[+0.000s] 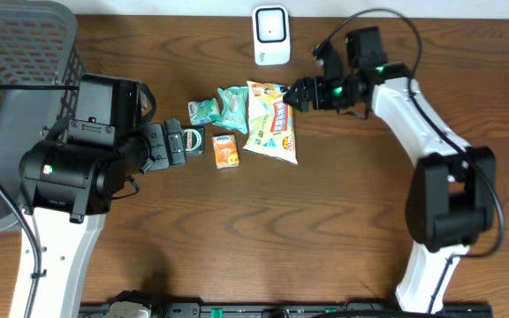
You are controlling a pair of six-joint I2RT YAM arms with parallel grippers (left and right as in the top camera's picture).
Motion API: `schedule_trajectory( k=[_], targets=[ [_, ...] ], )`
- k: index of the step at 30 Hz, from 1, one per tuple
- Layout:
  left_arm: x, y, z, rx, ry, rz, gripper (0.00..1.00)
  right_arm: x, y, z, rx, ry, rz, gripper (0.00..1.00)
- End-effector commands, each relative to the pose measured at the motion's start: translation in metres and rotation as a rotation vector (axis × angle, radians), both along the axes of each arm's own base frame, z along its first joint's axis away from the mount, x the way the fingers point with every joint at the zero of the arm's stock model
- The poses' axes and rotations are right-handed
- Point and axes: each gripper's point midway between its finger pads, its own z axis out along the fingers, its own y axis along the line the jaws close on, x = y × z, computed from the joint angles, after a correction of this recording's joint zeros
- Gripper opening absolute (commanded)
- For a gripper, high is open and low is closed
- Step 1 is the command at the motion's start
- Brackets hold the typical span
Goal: Scan the item barcode
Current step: 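Grasp the top edge of the yellow snack bag with the right gripper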
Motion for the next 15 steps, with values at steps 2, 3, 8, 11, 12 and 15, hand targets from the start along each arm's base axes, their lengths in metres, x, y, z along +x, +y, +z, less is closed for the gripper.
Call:
schedule_trajectory(
  k=[2,3,8,11,12,15],
  targets=[
    [0.001,0.001,0.004,0.006,-0.013,0.002,0.98,-0.005,0.010,-0.036,0.033,0.109,0.004,0.88],
    [0.001,0.001,0.004,0.006,-0.013,0.002,0.98,-0.006,0.011,-0.041,0.043,0.120,0.010,0.88],
    [0.001,0.001,0.004,0.006,-0.013,0.002,0.98,-0.011,0.024,-0.050,0.092,0.147,0.046,0.87],
    [0.001,0.001,0.004,0.006,-0.013,0.002,0.98,-0.014,0.031,-0.054,0.081,0.148,0.062,0.85],
    [0.001,0.001,0.004,0.006,-0.013,0.002,0.98,-0.015,0.033,-0.058,0.060,0.147,0.062,0.81],
    [0.001,0.001,0.004,0.006,-0.013,0.002,0.97,-0.018,0.037,-0.073,-0.010,0.143,0.057,0.70]
  ],
)
